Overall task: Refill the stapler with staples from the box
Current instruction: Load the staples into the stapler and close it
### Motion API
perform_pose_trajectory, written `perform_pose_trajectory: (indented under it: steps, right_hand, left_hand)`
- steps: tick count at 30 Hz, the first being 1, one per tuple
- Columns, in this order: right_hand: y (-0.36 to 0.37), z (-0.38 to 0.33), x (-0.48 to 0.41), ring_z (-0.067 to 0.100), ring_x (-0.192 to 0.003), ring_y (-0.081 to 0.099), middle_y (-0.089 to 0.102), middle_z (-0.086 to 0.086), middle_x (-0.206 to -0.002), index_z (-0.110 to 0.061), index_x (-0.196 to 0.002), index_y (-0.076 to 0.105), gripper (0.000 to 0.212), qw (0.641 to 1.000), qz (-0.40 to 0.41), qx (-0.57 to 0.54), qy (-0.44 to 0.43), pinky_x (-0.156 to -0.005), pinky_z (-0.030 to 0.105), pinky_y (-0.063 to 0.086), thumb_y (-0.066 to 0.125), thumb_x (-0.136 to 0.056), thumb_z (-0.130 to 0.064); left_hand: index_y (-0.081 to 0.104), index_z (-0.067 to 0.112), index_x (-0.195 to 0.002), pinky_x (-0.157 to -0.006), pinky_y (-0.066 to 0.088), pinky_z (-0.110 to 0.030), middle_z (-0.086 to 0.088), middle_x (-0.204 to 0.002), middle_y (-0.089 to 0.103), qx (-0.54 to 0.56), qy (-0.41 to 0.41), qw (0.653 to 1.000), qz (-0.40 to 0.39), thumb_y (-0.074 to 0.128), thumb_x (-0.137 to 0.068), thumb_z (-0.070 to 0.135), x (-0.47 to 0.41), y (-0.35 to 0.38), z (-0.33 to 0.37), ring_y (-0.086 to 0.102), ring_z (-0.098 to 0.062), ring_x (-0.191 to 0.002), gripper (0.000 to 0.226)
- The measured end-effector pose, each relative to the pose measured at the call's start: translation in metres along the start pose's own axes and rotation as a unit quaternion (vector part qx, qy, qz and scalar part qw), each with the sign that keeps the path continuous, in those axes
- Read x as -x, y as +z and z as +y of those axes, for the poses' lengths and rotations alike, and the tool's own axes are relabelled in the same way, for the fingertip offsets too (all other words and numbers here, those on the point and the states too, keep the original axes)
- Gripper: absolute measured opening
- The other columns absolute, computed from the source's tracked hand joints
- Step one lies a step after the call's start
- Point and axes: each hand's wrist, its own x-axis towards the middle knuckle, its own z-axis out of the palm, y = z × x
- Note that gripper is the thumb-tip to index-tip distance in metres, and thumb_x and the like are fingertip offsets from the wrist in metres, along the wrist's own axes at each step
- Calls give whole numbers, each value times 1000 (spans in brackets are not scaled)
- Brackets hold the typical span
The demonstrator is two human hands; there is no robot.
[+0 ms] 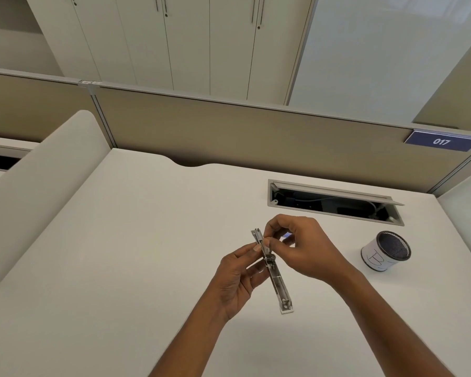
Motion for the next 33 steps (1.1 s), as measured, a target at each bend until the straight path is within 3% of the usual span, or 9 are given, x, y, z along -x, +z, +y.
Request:
perform_pose_trajectory:
  steps: [3,6,12,18,21,24,27,30,33]
  right_hand:
    - [0,-1,4,12,-83,71,73,-11,-83,-20,-91,71,11,998,-8,-54,-32,-71,25,61,75,-87,-11]
    - [-1,1,8,17,-87,72,74,-10,-88,-21,-96,71,12,995,-11,-87,-48,-74,28,62,76,-89,-13]
    - [-2,11,0,19,-83,73,76,-3,-87,-17,-99,75,12,987,15,-162,10,-73,31,62,65,-98,-11]
    - [-1,22,-7,11,-88,70,74,-7,-95,-19,-99,78,32,997,25,-65,11,-76,28,61,58,-95,5]
    - [4,25,-9,5,-87,64,69,-6,-99,-22,-103,79,40,999,5,33,-26,-75,19,53,56,-91,9]
    - [7,28,-12,9,-89,62,67,-4,-100,-21,-106,80,38,995,6,86,-53,-74,16,48,58,-92,7]
    - [7,26,-12,10,-93,64,69,-4,-103,-20,-107,79,34,994,3,95,-58,-76,22,53,59,-95,4]
    - [0,23,-10,8,-91,68,73,-10,-102,-21,-108,78,26,999,38,3,-33,-77,30,59,62,-96,-4]
    - [-11,17,-4,13,-90,71,76,-11,-97,-22,-106,77,18,993,26,-113,-18,-76,29,62,67,-96,-12]
  left_hand:
    - [76,-2,-114,-75,62,-28,-14,-106,77,20,7,1000,3,86,-77,22,-2,-3,2,75,-22,-96,44]
    - [76,-1,-114,-75,63,-29,-14,-106,76,17,10,1000,-2,95,-68,26,-2,-2,5,75,-22,-96,56]
    - [76,0,-115,-72,63,-29,-13,-109,76,20,-3,1000,-5,86,-77,21,-2,0,5,75,-22,-92,45]
    - [78,0,-111,-73,64,-31,-14,-105,77,16,-8,1000,1,80,-81,17,-5,2,6,76,-24,-92,34]
    - [78,0,-110,-73,63,-32,-14,-106,77,18,-10,1000,6,78,-82,16,-6,3,6,76,-24,-93,32]
    - [78,-1,-110,-73,63,-31,-14,-107,77,19,-13,1000,16,76,-84,14,-8,2,5,76,-24,-93,31]
    - [78,0,-110,-73,63,-31,-14,-106,77,19,-14,999,21,76,-84,14,-9,1,4,76,-24,-92,30]
    - [78,0,-111,-73,63,-31,-14,-106,77,16,-12,1000,18,77,-84,15,-11,1,5,76,-24,-92,31]
    - [77,0,-113,-74,63,-31,-13,-105,77,12,-8,1000,13,80,-83,17,-12,-1,7,76,-23,-93,35]
